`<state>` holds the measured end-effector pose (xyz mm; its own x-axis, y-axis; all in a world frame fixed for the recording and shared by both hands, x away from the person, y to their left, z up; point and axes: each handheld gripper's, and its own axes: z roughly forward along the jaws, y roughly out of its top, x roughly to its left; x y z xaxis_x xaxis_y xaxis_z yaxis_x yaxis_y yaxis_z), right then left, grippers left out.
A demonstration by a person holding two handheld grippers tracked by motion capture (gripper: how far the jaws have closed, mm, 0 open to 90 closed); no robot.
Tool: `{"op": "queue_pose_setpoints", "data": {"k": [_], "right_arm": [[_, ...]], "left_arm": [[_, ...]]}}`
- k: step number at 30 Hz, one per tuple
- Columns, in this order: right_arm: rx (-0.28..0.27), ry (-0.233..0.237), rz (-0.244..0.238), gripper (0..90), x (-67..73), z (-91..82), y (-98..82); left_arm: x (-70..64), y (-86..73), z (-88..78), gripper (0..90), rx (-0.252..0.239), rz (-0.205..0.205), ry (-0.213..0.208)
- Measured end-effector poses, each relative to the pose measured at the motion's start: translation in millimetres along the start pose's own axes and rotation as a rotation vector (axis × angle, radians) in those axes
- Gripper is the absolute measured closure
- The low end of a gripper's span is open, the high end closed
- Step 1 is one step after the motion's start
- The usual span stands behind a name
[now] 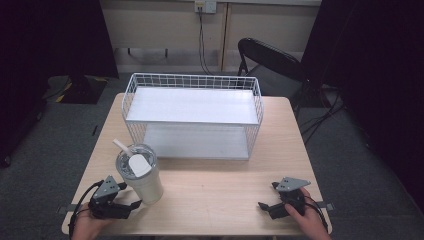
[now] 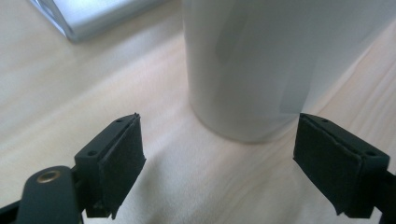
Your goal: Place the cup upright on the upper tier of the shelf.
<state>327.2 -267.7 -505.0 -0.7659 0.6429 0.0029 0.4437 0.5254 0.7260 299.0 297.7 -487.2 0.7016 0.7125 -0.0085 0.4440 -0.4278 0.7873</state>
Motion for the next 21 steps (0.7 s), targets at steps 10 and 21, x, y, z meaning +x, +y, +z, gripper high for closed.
{"op": "queue_pose_setpoints", "data": {"k": [10,21], "right_arm": [[0.0,0.0,0.001,7.6,0.0,0.0,0.0],[0.001,0.0,0.0,7.6,0.0,0.0,0.0]], "left_arm": [[-4.9,14.1,-12.9,15.8,-0.103,-0.015,-0.037],[-7.3,20.7,-14.2,14.3,-0.175,-0.039,-0.07]]}}
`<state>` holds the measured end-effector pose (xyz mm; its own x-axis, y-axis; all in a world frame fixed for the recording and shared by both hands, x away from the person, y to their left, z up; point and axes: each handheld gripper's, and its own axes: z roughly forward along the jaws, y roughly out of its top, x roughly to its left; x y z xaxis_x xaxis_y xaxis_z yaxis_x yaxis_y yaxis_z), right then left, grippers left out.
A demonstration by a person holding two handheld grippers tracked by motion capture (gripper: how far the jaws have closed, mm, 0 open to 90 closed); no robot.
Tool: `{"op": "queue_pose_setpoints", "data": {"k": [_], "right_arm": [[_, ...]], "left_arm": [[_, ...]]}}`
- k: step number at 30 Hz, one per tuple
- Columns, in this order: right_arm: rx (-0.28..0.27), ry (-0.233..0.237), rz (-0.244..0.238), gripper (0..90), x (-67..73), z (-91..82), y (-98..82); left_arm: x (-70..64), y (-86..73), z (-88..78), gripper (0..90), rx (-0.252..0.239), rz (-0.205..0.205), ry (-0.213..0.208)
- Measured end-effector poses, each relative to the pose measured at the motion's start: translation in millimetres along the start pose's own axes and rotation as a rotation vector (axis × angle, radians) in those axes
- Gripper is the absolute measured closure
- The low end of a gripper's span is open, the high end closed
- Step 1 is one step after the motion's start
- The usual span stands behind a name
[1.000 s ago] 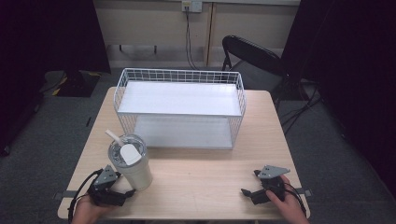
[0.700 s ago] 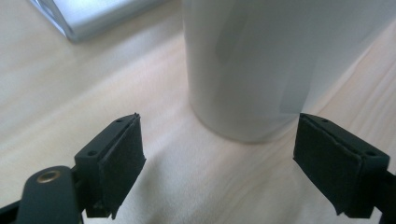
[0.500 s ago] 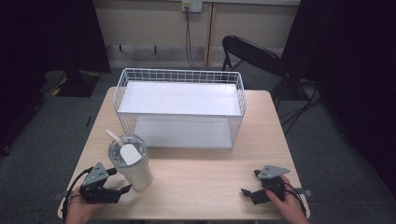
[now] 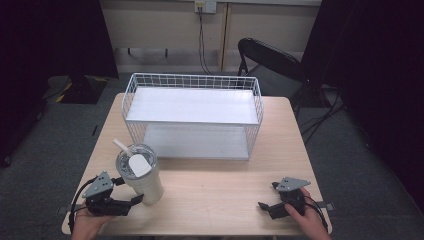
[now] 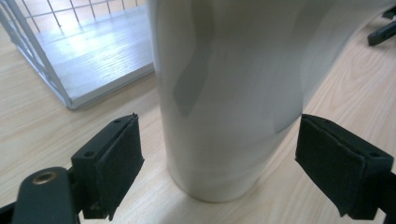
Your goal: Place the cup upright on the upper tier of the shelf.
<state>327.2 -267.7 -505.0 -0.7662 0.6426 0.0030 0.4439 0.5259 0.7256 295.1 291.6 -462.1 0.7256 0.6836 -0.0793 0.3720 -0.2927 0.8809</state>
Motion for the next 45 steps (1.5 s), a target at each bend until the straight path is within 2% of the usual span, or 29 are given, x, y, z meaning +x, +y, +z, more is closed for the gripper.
{"op": "queue_pose_setpoints", "data": {"k": [5,9,11,14,20,25,27,30,34,38,42,45], "right_arm": [[0.0,0.0,0.001,7.6,0.1,0.0,0.0],[0.0,0.0,0.001,7.6,0.1,0.0,0.0],[0.0,0.0,0.0,7.6,0.0,0.0,0.0],[0.0,0.001,0.001,7.6,0.1,0.0,0.0],[0.0,0.0,0.0,7.6,0.0,0.0,0.0],[0.0,0.0,0.001,7.6,0.1,0.0,0.0],[0.0,0.0,0.001,7.6,0.1,0.0,0.0],[0.0,0.0,0.0,7.6,0.0,0.0,0.0],[0.0,0.0,0.001,7.6,0.1,0.0,0.0],[0.0,0.0,0.001,7.6,0.0,0.0,0.0],[0.0,0.0,0.0,7.6,0.0,0.0,0.0],[0.0,0.0,0.001,7.6,0.1,0.0,0.0]], "left_arm": [[-1.6,4.7,0.3,13.9,-0.067,-0.032,-0.025],[-2.5,8.1,2.4,12.3,-0.086,-0.033,-0.027],[-2.6,8.7,3.9,10.4,-0.101,-0.054,-0.031],[-2.7,10.2,5.5,10.6,-0.112,-0.051,-0.038],[-5.9,12.7,12.1,8.7,-0.131,-0.042,-0.016],[-7.6,13.2,21.6,6.7,-0.17,-0.044,-0.006],[-8.0,13.3,24.4,6.4,-0.169,-0.033,-0.001],[-8.6,13.5,29.8,6.3,-0.195,-0.015,0.015],[-9.3,12.5,33.9,6.7,-0.231,-0.005,0.011],[-7.9,10.9,37.7,5.7,-0.257,-0.035,-0.008],[-8.3,10.8,39.6,6.7,-0.272,-0.034,-0.007],[-11.0,12.1,40.6,8.0,-0.273,-0.007,0.015]]}}
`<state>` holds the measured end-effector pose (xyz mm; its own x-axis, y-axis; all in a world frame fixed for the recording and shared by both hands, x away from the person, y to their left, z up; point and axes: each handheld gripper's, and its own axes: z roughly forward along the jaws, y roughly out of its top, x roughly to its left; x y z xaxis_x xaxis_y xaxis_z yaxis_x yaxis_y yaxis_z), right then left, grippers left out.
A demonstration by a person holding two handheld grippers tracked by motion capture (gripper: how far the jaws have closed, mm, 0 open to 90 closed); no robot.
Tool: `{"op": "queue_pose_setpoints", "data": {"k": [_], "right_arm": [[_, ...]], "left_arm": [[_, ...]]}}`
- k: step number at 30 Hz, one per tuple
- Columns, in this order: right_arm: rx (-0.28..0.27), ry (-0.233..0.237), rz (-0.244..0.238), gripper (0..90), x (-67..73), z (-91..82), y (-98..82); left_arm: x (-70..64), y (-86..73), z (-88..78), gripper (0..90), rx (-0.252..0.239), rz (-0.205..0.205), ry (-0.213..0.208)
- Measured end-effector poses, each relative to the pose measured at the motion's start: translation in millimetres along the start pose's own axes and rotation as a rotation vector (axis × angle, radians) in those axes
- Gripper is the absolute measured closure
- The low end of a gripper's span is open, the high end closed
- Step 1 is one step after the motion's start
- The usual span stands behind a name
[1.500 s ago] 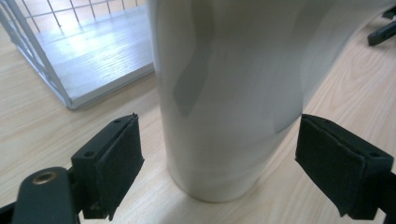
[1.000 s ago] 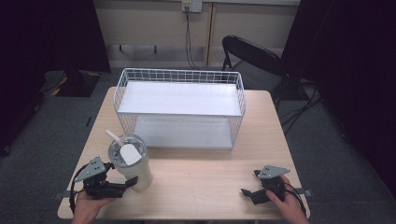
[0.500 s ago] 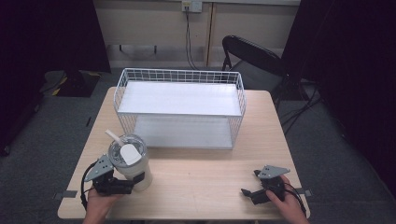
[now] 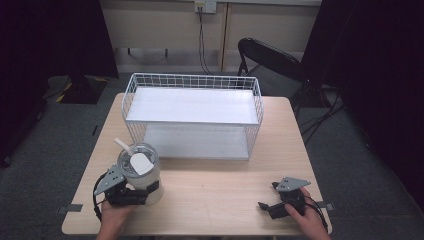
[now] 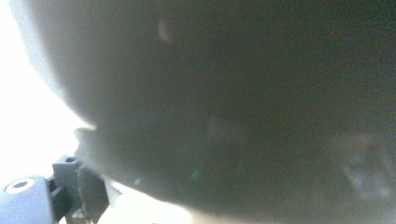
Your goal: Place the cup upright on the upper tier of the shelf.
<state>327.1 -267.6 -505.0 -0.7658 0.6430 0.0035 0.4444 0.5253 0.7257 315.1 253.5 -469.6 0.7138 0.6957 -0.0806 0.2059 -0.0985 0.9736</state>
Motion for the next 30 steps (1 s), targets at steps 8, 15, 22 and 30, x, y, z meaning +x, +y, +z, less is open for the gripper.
{"op": "queue_pose_setpoints", "data": {"k": [8,15,22,30], "right_arm": [[0.0,0.001,0.0,7.6,0.0,0.0,0.0],[0.001,-0.001,-0.001,7.6,-0.1,-0.1,0.1],[0.0,0.0,-0.001,7.6,-0.1,0.0,0.0],[0.0,0.0,-0.001,7.6,-0.1,0.0,0.0]], "left_arm": [[1.1,0.2,-0.7,8.8,-0.01,-0.011,0.011],[-1.8,2.9,-0.4,9.0,-0.005,0.011,0.008],[-4.1,11.4,-4.6,9.1,-0.038,0.032,-0.005],[-4.4,22.9,-11.5,9.3,-0.084,0.006,-0.013]]}}
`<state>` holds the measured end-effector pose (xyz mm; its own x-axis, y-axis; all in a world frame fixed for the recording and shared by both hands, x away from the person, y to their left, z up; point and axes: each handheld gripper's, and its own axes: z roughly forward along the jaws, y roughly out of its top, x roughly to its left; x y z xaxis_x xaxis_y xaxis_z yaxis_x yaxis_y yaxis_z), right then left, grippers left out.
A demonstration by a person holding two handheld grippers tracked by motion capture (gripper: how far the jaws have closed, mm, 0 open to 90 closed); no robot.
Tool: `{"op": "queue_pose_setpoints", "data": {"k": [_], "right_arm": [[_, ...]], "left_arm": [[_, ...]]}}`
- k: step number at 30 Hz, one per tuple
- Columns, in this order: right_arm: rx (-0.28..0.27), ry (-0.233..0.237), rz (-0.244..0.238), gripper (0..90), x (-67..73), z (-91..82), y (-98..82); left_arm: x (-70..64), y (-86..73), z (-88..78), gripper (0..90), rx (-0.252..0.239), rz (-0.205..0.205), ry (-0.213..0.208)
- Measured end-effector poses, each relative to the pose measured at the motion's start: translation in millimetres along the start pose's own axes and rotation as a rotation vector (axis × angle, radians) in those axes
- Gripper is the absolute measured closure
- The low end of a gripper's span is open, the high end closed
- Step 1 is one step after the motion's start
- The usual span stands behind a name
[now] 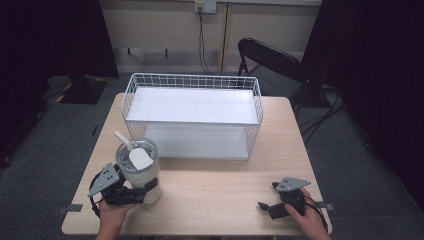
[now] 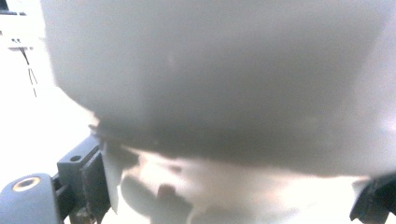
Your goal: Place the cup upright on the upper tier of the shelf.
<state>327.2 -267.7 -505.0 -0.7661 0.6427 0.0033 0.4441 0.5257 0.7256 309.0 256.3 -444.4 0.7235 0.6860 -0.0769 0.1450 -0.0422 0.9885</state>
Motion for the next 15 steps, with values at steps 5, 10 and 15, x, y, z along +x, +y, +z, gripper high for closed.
{"op": "queue_pose_setpoints", "data": {"k": [5,10,15], "right_arm": [[-0.001,0.0,0.0,7.6,0.0,0.1,0.0],[0.0,0.0,0.0,7.6,0.1,0.0,0.0],[0.0,0.0,0.001,7.6,0.1,0.0,0.0]], "left_arm": [[-1.7,12.4,-4.0,9.4,-0.018,-0.001,0.007],[-1.6,19.1,-3.1,9.5,0.001,-0.028,0.002],[-2.3,23.7,0.4,9.5,0.021,-0.032,-0.001]]}}
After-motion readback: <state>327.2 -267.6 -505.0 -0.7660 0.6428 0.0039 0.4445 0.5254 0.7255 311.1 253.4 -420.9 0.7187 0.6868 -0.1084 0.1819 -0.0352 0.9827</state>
